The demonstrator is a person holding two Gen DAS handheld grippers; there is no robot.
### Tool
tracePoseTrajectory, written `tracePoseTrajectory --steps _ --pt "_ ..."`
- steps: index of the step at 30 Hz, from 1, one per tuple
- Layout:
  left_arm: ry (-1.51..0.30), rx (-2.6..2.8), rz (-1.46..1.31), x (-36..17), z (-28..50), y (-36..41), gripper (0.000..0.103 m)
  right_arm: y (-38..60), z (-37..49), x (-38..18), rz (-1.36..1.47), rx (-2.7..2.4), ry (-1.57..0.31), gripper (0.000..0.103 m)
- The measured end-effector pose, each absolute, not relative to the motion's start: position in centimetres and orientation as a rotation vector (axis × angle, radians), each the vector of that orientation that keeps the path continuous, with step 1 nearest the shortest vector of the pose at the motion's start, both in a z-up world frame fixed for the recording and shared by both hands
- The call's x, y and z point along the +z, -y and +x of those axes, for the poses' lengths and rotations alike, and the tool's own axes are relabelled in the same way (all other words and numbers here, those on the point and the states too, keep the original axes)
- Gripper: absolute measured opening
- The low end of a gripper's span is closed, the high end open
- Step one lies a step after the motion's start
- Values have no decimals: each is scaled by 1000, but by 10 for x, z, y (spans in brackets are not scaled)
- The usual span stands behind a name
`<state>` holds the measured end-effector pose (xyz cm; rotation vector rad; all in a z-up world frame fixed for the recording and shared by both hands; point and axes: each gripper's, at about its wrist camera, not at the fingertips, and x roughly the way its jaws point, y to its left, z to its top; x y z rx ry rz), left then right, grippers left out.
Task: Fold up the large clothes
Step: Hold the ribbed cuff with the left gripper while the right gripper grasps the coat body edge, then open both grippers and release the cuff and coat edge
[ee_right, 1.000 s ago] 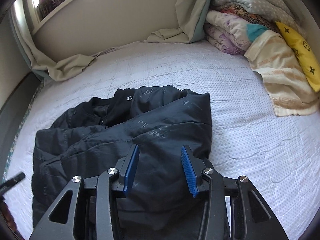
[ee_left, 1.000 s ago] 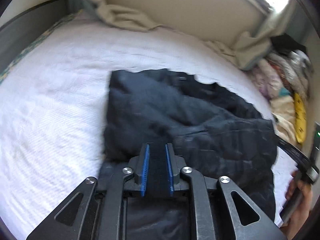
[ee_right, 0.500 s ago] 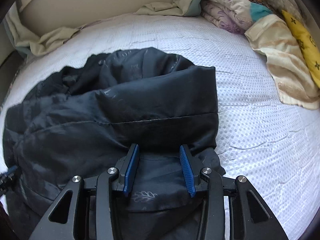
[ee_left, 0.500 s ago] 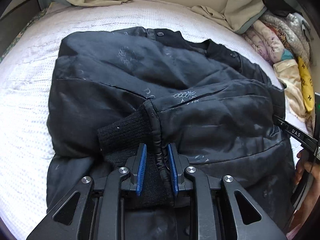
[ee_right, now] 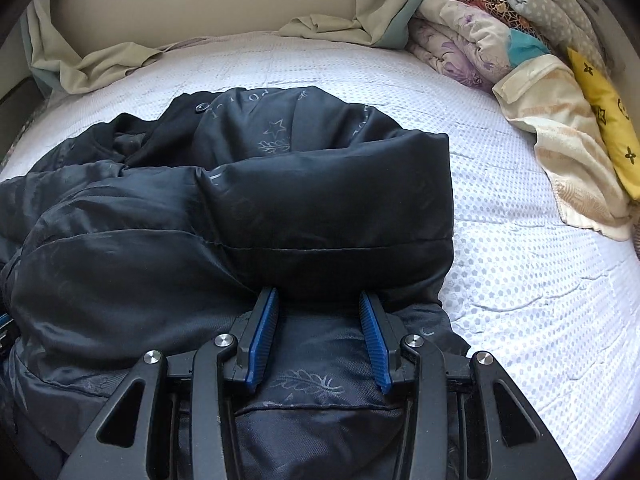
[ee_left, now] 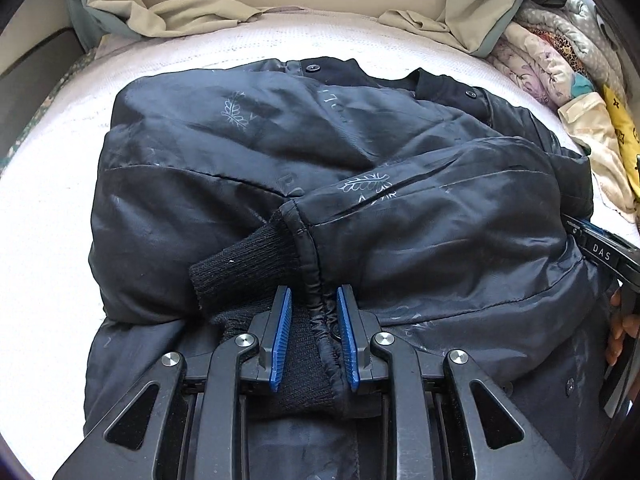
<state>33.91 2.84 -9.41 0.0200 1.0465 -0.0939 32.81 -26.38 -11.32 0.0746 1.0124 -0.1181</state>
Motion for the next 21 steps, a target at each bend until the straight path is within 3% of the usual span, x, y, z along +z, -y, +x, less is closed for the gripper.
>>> tracePoseTrajectory --steps 4,6,7,9,14,21 --pt "-1058 -108 6 -92 341 -28 35 273 329 -104 152 -101 -1033 40" --pt "-1052 -114 23 -89 340 -27 38 280 327 -90 227 -86 -1046 48" --pt "-1051 -117 31 -89 339 -26 41 282 325 -82 259 -73 -1037 57" --pt "-1045 -115 60 -88 337 -23 52 281 317 -62 278 -74 -988 62" --pt "-1022 -5 126 -88 334 -25 102 255 296 -25 188 -35 -876 62" --pt "-1089 -19 -3 -95 342 -42 102 213 287 -49 186 173 -995 62"
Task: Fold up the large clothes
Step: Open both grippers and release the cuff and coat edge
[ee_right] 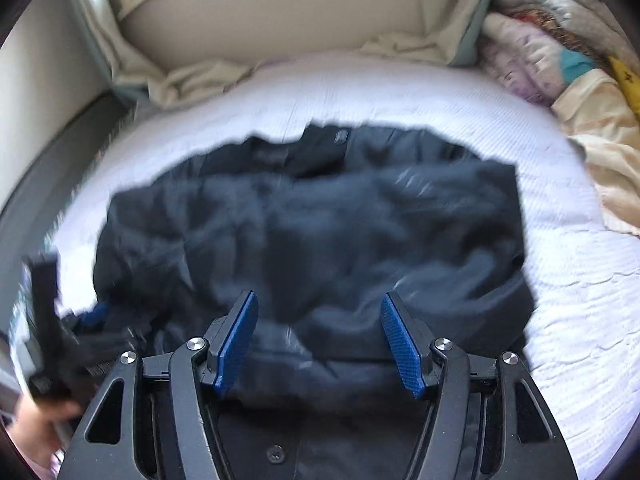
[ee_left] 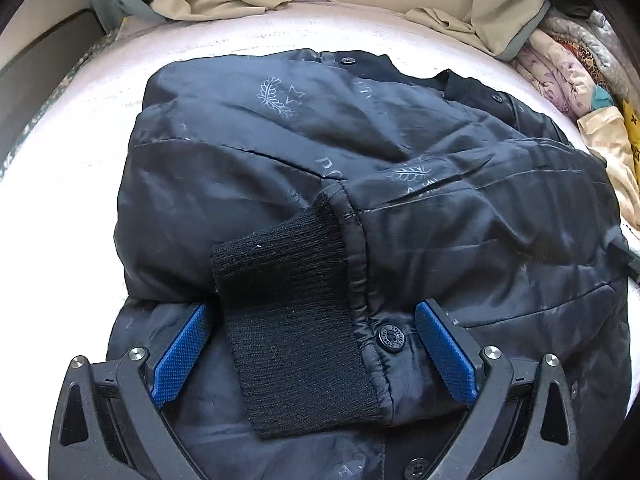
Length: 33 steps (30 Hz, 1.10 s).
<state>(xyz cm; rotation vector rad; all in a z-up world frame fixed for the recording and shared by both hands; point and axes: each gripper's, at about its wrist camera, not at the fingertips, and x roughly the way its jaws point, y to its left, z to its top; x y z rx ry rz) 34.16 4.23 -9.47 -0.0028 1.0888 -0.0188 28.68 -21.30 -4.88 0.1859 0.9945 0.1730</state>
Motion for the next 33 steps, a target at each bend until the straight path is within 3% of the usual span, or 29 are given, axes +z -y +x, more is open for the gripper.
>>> tracePoseTrajectory --steps 6,15,20,26,33 --pt "-1093 -17 17 -94 339 -40 102 199 297 -95 64 122 -1055 62" --pt "-1113 -21 25 -90 341 -39 102 195 299 -116 41 97 -1029 63" --pt "-1096 -35 22 -69 336 -46 102 208 299 -94 173 107 -1077 67" --pt "-1048 -29 -28 -42 325 -74 102 254 283 -45 393 135 -1004 74" --pt "-1039 -35 -83 -24 309 -102 102 294 263 -40 507 95 -1030 75"
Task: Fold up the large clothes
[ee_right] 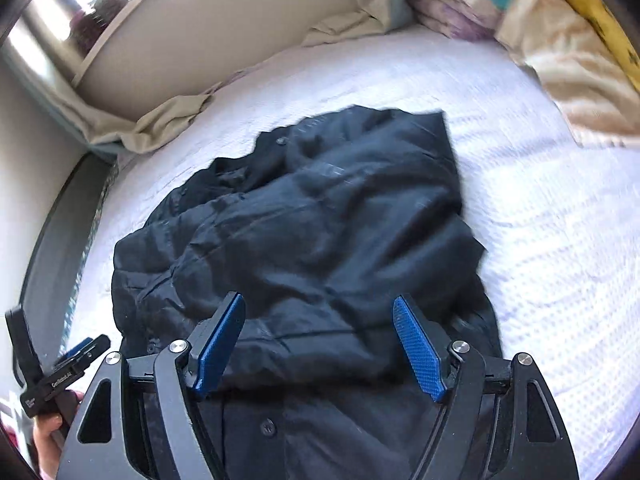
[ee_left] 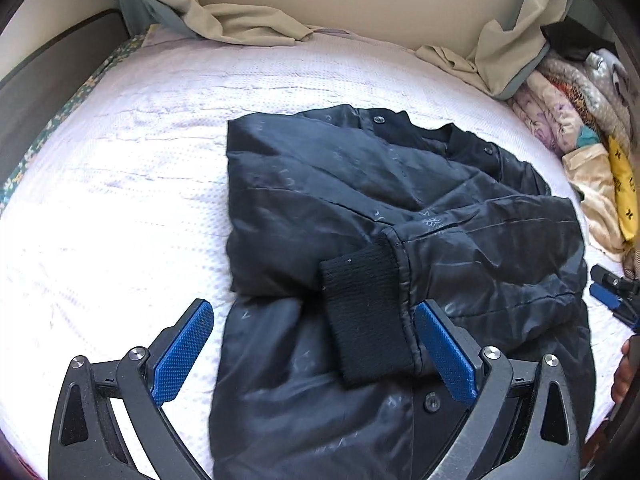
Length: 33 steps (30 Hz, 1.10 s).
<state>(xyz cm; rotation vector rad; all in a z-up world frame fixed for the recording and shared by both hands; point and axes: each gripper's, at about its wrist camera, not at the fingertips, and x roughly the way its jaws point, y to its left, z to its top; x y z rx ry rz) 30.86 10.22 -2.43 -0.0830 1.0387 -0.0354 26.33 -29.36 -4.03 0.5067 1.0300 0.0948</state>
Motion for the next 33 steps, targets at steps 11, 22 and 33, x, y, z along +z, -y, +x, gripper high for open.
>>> tracePoseTrajectory --steps 11,22,33 --pt "-1075 -208 -333 17 231 -133 102 316 179 16 519 148 -1017 77" --pt "-1151 -130 -545 -46 126 -192 96 353 40 -38 659 66 -1084 77" --pt "-1220 -249 -695 -103 105 -189 90 366 6 -100 824 142 -1164 77"
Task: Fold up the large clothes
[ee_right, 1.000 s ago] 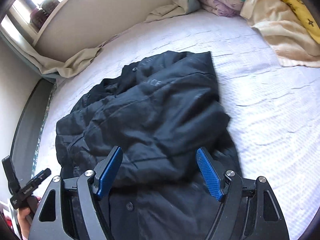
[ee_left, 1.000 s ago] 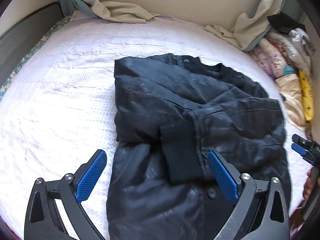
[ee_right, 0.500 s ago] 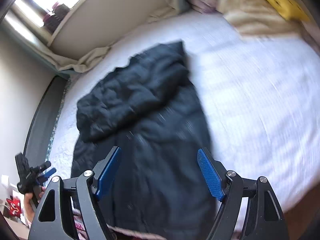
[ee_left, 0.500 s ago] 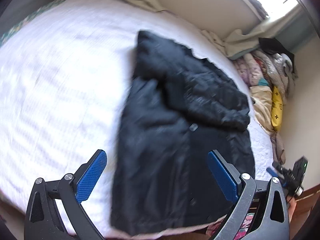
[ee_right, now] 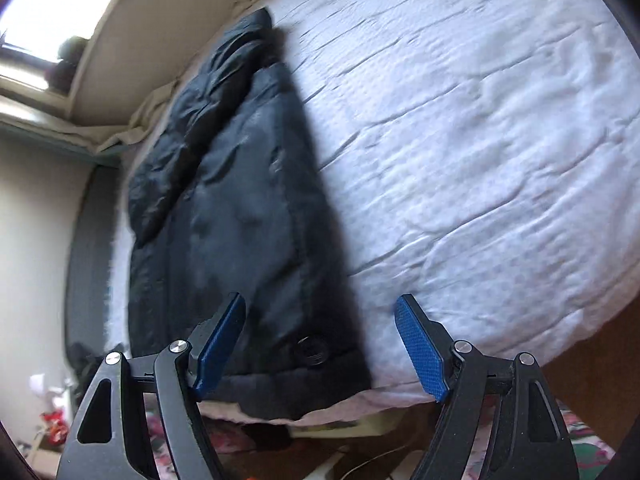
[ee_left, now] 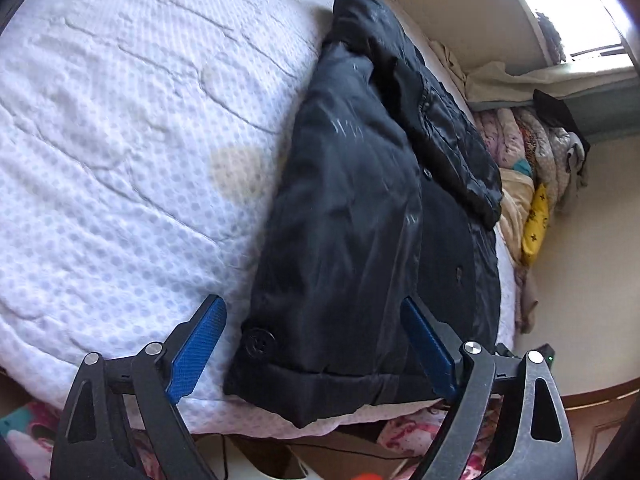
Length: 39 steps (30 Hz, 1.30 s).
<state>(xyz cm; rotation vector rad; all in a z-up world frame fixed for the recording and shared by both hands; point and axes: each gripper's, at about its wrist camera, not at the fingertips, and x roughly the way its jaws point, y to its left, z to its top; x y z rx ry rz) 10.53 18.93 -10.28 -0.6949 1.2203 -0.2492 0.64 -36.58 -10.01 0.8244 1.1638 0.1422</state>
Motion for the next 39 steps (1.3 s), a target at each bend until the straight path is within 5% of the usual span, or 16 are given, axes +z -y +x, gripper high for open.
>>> tracePoseTrajectory --steps 9,12,15,17,20,23,39 --pt "-1217 -334 -805 -115 104 -189 86 366 -2 -122 989 287 -1202 77" --pt "-1220 -333 -798 -117 102 -187 75 359 -2 -124 994 333 -1217 77" --pt "-1231 -354 -815 -121 104 -183 53 354 1 -125 1009 347 -1220 66" --pt "-1237 -366 -815 -123 106 -181 37 352 3 -127 1017 357 -1221 50" --pt "-1229 -383 -793 -121 108 -176 26 347 7 -125 983 369 -1218 23" --pt "-1195 -416 -775 -111 108 -172 22 340 8 -119 930 378 -1201 15" --pt "-1084 -515 -772 -62 69 -178 19 336 -9 -72 917 472 -1058 9"
